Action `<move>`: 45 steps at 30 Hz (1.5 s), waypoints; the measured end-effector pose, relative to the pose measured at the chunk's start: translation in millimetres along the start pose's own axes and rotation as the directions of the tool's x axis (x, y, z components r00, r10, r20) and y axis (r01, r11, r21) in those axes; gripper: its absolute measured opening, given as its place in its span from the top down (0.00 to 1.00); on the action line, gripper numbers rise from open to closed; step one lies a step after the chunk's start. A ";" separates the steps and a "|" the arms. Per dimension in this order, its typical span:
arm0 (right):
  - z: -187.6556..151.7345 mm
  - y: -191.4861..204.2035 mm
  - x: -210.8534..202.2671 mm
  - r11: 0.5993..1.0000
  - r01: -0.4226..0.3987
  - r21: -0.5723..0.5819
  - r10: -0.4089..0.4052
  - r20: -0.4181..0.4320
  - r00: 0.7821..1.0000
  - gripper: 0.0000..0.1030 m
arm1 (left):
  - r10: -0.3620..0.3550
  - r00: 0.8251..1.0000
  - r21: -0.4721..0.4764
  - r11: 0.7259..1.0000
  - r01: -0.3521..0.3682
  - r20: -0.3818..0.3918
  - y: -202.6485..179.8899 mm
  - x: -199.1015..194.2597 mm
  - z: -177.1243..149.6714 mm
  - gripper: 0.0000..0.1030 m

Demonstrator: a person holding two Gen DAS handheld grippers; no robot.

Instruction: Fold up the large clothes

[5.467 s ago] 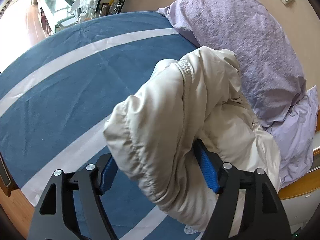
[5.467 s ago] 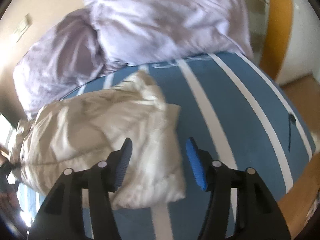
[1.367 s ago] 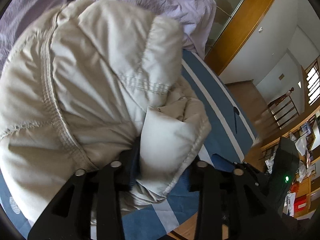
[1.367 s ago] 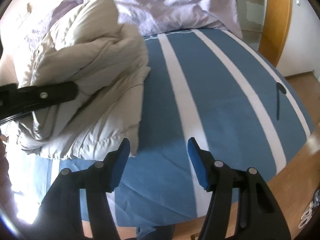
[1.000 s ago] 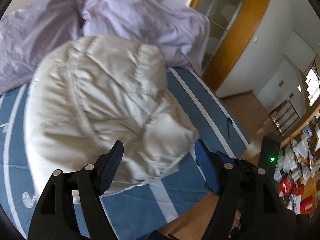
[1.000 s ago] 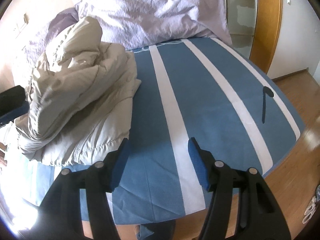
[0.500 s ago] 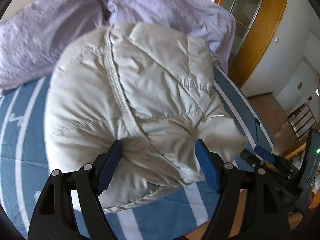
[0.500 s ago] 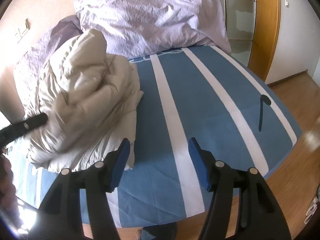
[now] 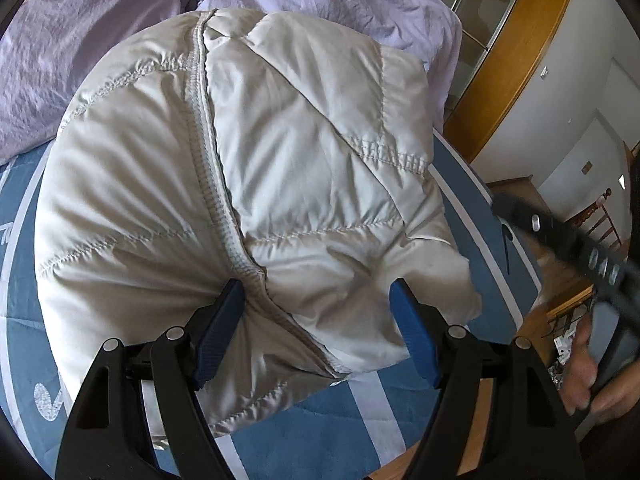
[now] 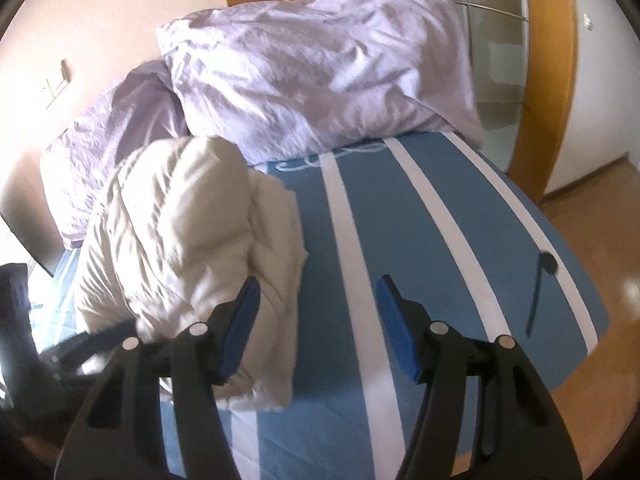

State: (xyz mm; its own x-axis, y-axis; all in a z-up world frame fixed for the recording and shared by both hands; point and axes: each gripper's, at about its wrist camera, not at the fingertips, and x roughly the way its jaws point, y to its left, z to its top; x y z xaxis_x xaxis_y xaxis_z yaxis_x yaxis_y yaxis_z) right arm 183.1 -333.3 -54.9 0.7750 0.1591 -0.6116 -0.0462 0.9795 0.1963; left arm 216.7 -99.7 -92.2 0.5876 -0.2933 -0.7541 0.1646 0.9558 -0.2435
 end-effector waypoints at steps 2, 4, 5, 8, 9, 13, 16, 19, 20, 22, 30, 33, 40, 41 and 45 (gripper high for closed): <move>10.8 7.6 4.9 0.999 -0.024 -0.021 0.024 0.005 1.000 0.47 | 0.003 1.000 0.009 1.000 -0.003 0.003 0.1 -1.1 -5.0 0.28; 22.9 15.6 8.8 0.998 -0.056 -0.040 0.056 0.009 0.998 0.51 | 0.006 1.000 0.015 1.000 -0.006 0.004 -0.2 -0.6 -7.5 0.28; 28.2 19.2 10.5 0.996 -0.070 -0.049 0.070 0.010 0.997 0.54 | 0.006 1.000 0.016 1.000 -0.006 0.005 -0.1 0.1 -8.0 0.28; 44.6 33.9 16.7 0.989 -0.120 -0.086 0.121 0.006 0.993 0.63 | 0.004 1.000 0.016 1.000 -0.004 0.005 1.1 0.3 -7.8 0.28; 48.8 38.3 18.4 0.986 -0.133 -0.098 0.134 0.003 0.991 0.67 | 0.003 1.000 0.015 1.000 -0.003 0.005 0.6 -0.3 -8.2 0.28; 62.3 54.4 25.9 0.975 -0.170 -0.143 0.171 -0.008 0.985 0.71 | 0.000 1.000 0.010 1.000 0.000 0.006 1.6 1.0 -8.1 0.28; 63.8 61.2 29.6 0.969 -0.192 -0.155 0.192 -0.016 0.981 0.72 | -0.002 1.000 0.007 1.000 0.002 0.007 2.2 0.7 -8.3 0.28; 58.6 65.3 35.3 0.964 -0.210 -0.163 0.206 -0.039 0.978 0.73 | -0.004 1.000 0.005 1.000 0.004 0.007 3.2 0.9 -8.0 0.28; 56.2 65.9 36.8 0.963 -0.211 -0.165 0.206 -0.046 0.978 0.74 | -0.003 1.000 0.005 1.000 0.003 0.007 3.4 0.9 -8.2 0.28; 51.0 66.1 43.3 0.964 -0.208 -0.168 0.199 -0.067 0.978 0.76 | 0.000 1.000 0.005 1.000 0.000 0.007 2.9 0.7 -8.1 0.28; 42.3 59.5 67.0 0.970 -0.191 -0.151 0.169 -0.152 0.974 0.83 | -0.006 1.000 0.020 1.000 0.006 0.019 0.7 -6.7 -9.0 0.28; 38.6 60.4 73.7 0.971 -0.183 -0.153 0.156 -0.173 0.973 0.84 | -0.015 1.000 0.019 1.000 0.014 0.027 1.2 -12.0 -8.6 0.28; 25.4 54.4 90.8 0.975 -0.185 -0.126 0.157 -0.204 0.966 0.84 | -0.019 0.999 0.028 0.999 0.018 0.050 2.1 -22.5 -6.0 0.28; 23.4 53.3 93.0 0.976 -0.185 -0.119 0.158 -0.207 0.966 0.84 | -0.020 0.998 0.028 0.999 0.018 0.052 2.9 -23.6 -5.6 0.28; 19.7 52.3 95.8 0.977 -0.183 -0.109 0.157 -0.212 0.965 0.84 | -0.019 0.998 0.029 0.999 0.018 0.063 4.6 -27.6 -4.0 0.28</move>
State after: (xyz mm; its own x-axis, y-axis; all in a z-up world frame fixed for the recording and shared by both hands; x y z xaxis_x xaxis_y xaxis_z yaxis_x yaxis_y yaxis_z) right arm 267.4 -269.3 -88.1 0.6068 0.3339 -0.7213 -0.2559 0.9412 0.2204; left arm 198.0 -87.3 -75.0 0.6333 -0.3100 -0.7091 0.1977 0.9507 -0.2391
